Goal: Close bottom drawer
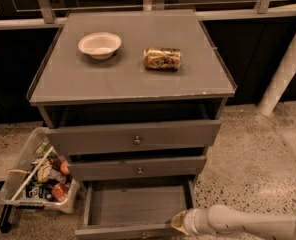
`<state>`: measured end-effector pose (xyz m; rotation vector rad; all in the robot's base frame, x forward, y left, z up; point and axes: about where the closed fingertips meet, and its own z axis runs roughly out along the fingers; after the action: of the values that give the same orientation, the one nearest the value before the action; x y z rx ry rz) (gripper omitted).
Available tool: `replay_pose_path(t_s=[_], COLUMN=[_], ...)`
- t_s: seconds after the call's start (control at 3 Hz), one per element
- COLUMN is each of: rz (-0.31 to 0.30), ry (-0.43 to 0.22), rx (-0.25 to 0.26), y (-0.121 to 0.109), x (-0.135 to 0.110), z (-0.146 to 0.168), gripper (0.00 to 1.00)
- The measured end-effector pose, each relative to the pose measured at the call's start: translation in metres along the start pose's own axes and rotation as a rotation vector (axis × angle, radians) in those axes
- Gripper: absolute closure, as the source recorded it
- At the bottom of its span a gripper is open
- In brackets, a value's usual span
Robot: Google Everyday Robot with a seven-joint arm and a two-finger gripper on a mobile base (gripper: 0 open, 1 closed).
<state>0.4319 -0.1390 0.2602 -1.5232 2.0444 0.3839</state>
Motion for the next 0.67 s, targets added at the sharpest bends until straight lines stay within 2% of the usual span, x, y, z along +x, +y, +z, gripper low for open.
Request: replay_pose_path(t_s=[0.67], rz=[-0.022], ry=[-0.04], rx=[-0.021], y=[0.0091], x=[0.0141], z=[0.0212], gripper=[1.0])
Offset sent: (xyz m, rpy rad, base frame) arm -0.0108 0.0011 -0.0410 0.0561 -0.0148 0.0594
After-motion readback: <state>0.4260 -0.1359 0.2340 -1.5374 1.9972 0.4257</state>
